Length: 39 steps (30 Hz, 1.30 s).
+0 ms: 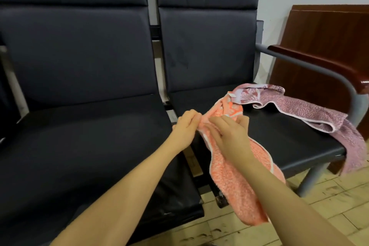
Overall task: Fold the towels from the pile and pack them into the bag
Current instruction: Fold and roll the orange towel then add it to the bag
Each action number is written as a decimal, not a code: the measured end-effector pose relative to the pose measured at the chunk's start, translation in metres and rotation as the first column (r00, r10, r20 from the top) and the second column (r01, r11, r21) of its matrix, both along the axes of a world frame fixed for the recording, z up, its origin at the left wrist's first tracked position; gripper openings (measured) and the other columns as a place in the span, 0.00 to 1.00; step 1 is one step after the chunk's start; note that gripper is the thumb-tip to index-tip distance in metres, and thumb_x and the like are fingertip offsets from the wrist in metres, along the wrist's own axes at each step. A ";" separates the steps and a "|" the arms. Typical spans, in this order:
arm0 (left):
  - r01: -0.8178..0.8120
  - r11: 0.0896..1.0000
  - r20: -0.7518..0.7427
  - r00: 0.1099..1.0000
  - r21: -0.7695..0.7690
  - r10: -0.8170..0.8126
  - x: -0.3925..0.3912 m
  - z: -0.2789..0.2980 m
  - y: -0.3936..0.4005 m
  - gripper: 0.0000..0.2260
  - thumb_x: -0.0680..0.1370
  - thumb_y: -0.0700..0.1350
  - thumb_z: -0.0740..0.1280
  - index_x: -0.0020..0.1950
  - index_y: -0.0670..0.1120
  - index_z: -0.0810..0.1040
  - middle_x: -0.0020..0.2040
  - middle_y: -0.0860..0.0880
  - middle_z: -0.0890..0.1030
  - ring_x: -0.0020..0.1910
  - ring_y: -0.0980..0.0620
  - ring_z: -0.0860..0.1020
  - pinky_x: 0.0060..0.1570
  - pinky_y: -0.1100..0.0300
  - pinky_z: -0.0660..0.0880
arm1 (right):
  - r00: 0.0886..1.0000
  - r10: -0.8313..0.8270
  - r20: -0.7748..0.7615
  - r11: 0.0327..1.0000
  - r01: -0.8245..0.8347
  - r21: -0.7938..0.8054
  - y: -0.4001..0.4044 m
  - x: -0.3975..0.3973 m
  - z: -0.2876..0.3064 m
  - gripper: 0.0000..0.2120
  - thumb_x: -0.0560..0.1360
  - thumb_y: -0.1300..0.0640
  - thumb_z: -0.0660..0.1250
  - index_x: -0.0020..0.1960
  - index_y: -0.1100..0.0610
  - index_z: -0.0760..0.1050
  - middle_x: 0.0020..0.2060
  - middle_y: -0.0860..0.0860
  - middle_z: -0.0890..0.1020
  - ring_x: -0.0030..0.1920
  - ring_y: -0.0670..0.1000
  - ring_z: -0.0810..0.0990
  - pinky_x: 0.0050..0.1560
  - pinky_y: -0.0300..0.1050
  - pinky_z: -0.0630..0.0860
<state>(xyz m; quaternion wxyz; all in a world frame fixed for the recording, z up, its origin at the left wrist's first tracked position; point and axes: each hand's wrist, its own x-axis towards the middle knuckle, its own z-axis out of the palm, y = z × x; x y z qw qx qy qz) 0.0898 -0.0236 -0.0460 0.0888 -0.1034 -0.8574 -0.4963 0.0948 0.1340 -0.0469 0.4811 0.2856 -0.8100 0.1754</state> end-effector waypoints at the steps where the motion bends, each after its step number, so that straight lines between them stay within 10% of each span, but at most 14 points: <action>1: -0.043 0.999 0.000 0.999 0.028 0.043 0.006 0.001 -0.012 0.14 0.77 0.62 0.52 0.40 0.58 0.72 0.43 0.56 0.72 0.47 0.53 0.72 0.62 0.40 0.66 | 0.999 0.032 0.017 0.999 -0.033 0.020 -0.009 0.001 0.002 0.08 0.73 0.56 0.63 0.44 0.58 0.80 0.34 0.47 0.80 0.40 0.46 0.68 0.44 0.45 0.57; 12: -0.366 0.846 -0.183 0.930 -0.388 0.318 0.087 0.042 -0.171 0.12 0.83 0.50 0.54 0.41 0.51 0.69 0.41 0.55 0.70 0.48 0.55 0.67 0.51 0.58 0.55 | 0.786 0.393 0.476 0.907 -0.416 -0.062 -0.152 0.036 0.025 0.12 0.78 0.54 0.65 0.61 0.55 0.75 0.54 0.45 0.78 0.55 0.46 0.74 0.56 0.37 0.56; 16: -0.357 0.714 -0.143 0.928 -0.602 0.343 0.122 0.024 -0.224 0.12 0.83 0.50 0.52 0.44 0.50 0.70 0.42 0.54 0.71 0.47 0.53 0.68 0.54 0.56 0.59 | 0.681 0.418 0.602 0.869 -0.492 -0.047 -0.184 0.053 0.009 0.11 0.79 0.48 0.63 0.59 0.50 0.76 0.47 0.38 0.76 0.42 0.36 0.69 0.54 0.41 0.57; 22: -0.416 0.785 0.089 0.858 -0.460 0.506 0.138 -0.004 -0.235 0.13 0.83 0.51 0.50 0.46 0.47 0.69 0.44 0.52 0.72 0.45 0.51 0.73 0.61 0.51 0.60 | 0.683 0.257 0.684 0.913 -0.404 0.060 -0.192 0.061 -0.016 0.11 0.78 0.45 0.63 0.50 0.52 0.79 0.44 0.44 0.79 0.48 0.44 0.74 0.50 0.44 0.53; 27: -0.564 0.602 0.108 0.673 -0.565 0.732 0.137 -0.015 -0.217 0.22 0.81 0.58 0.55 0.63 0.40 0.69 0.61 0.43 0.72 0.61 0.42 0.72 0.63 0.48 0.61 | 0.613 0.262 0.745 0.931 -0.365 -0.027 -0.194 0.067 -0.014 0.10 0.76 0.50 0.66 0.43 0.56 0.80 0.39 0.49 0.80 0.45 0.46 0.74 0.46 0.44 0.52; 31: -0.572 0.587 -0.013 0.722 -0.573 0.691 0.141 -0.018 -0.218 0.14 0.82 0.51 0.54 0.46 0.43 0.71 0.49 0.45 0.79 0.51 0.44 0.76 0.56 0.51 0.62 | 0.578 0.238 0.781 0.946 -0.321 -0.051 -0.195 0.073 -0.010 0.06 0.74 0.52 0.70 0.42 0.54 0.76 0.36 0.44 0.76 0.43 0.42 0.70 0.50 0.43 0.53; 35: -0.693 0.600 -0.169 0.699 -0.400 0.695 0.145 -0.003 -0.220 0.11 0.83 0.48 0.55 0.51 0.43 0.71 0.41 0.48 0.77 0.43 0.45 0.76 0.53 0.53 0.64 | 0.737 0.297 0.607 0.936 -0.350 -0.034 -0.192 0.074 -0.010 0.11 0.73 0.50 0.71 0.40 0.51 0.69 0.36 0.41 0.71 0.43 0.46 0.69 0.49 0.42 0.53; 39: -0.640 0.555 -0.174 0.724 -0.531 0.668 0.149 -0.002 -0.230 0.11 0.83 0.48 0.56 0.53 0.42 0.72 0.44 0.46 0.81 0.46 0.43 0.78 0.49 0.55 0.64 | 0.631 0.350 0.693 0.855 -0.517 0.039 -0.192 0.087 -0.013 0.14 0.76 0.39 0.61 0.37 0.45 0.75 0.42 0.42 0.76 0.50 0.44 0.68 0.54 0.40 0.52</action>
